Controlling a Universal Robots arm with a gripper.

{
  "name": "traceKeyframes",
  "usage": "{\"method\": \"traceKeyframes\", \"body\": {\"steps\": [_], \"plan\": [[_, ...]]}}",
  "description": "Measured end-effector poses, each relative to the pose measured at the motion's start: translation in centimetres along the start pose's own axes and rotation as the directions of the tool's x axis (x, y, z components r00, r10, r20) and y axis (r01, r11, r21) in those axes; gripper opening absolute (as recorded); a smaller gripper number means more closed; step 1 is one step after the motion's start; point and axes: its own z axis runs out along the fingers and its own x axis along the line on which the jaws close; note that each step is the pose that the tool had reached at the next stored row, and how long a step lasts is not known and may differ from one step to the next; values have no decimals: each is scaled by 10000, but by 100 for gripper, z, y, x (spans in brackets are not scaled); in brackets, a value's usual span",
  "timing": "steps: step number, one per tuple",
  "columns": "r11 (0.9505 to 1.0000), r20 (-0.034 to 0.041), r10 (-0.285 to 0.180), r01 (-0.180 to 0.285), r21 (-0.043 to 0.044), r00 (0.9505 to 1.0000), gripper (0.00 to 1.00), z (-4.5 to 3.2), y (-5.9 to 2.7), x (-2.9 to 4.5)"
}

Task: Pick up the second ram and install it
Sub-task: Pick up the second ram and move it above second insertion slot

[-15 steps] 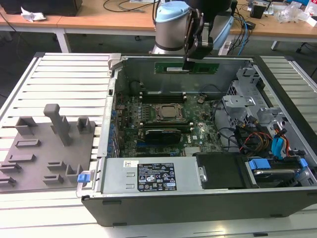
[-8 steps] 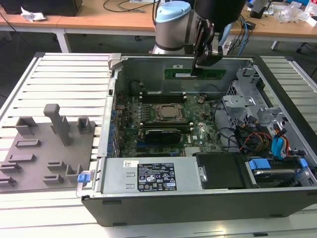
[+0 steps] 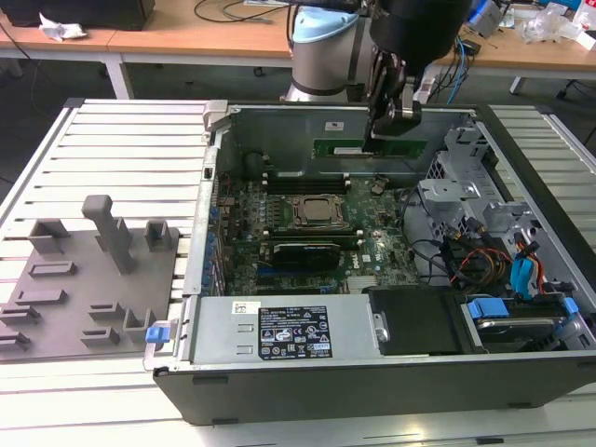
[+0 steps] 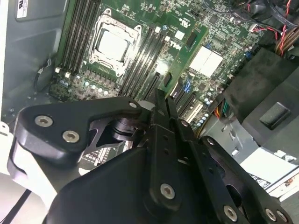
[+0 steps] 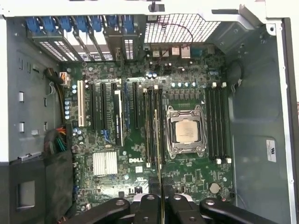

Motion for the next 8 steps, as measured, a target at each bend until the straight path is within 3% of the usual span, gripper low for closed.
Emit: {"method": "traceKeyframes", "body": {"steps": [8], "plan": [[10000,1,0,0,0,10000,13,114,-60,4]]}}
